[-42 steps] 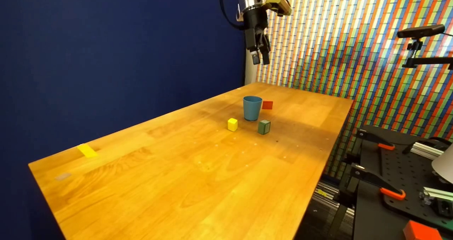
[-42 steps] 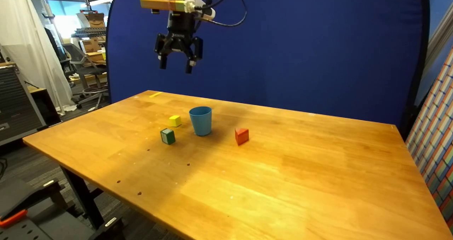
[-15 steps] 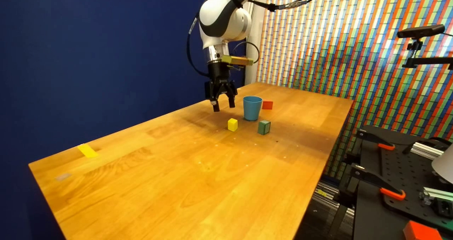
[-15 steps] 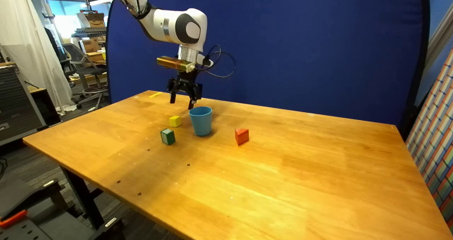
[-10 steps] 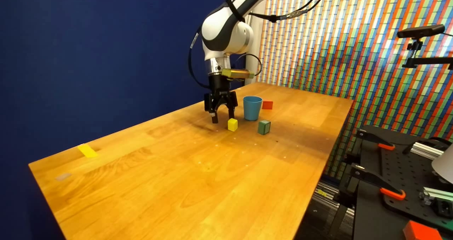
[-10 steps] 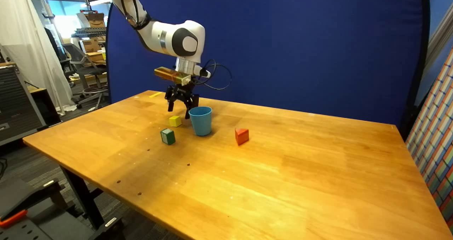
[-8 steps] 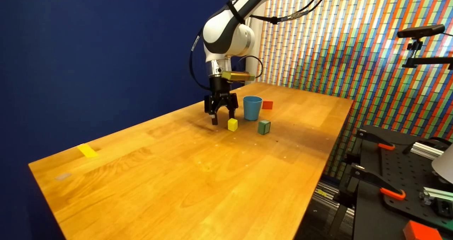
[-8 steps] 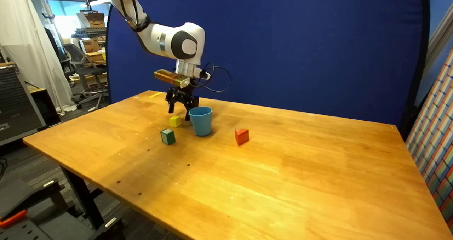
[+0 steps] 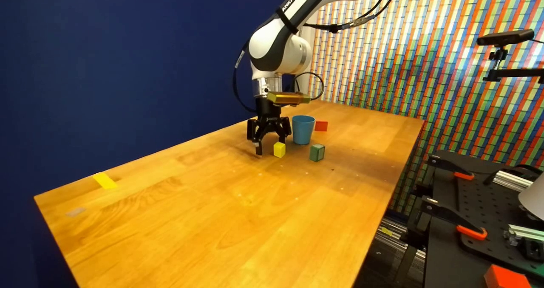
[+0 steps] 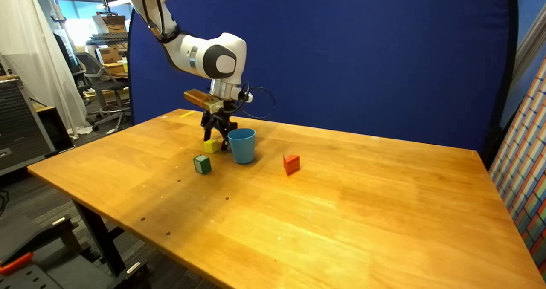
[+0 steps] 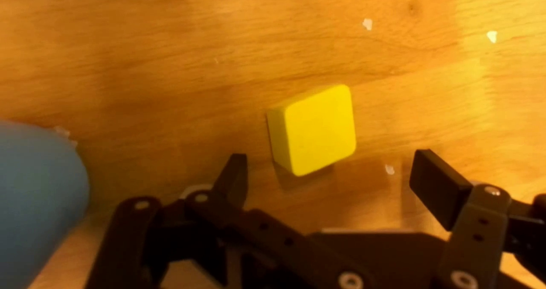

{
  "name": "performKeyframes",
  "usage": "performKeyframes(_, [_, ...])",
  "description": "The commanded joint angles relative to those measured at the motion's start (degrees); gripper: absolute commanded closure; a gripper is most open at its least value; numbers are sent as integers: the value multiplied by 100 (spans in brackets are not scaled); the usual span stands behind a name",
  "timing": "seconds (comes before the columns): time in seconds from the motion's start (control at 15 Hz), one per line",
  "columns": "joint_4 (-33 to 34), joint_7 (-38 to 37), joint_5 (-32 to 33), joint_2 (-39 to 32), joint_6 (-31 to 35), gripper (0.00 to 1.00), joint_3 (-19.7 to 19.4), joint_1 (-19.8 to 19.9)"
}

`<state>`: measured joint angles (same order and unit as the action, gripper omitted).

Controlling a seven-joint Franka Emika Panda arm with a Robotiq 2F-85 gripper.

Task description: Pick up the yellow block and put it in the cup

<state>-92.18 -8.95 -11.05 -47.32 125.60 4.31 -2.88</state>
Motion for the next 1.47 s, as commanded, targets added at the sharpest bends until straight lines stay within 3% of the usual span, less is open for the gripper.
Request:
performKeyframes(0.0, [-551, -158, -258, 311, 305, 26, 27, 16])
performKeyframes(0.53, [-972, -237, -684, 648, 266, 87, 63, 115])
performKeyframes(0.6, [-985, -254, -716, 685, 230, 82, 45, 121])
performKeyframes(1.4, [-1221, -695, -761, 1738, 36, 83, -215, 261])
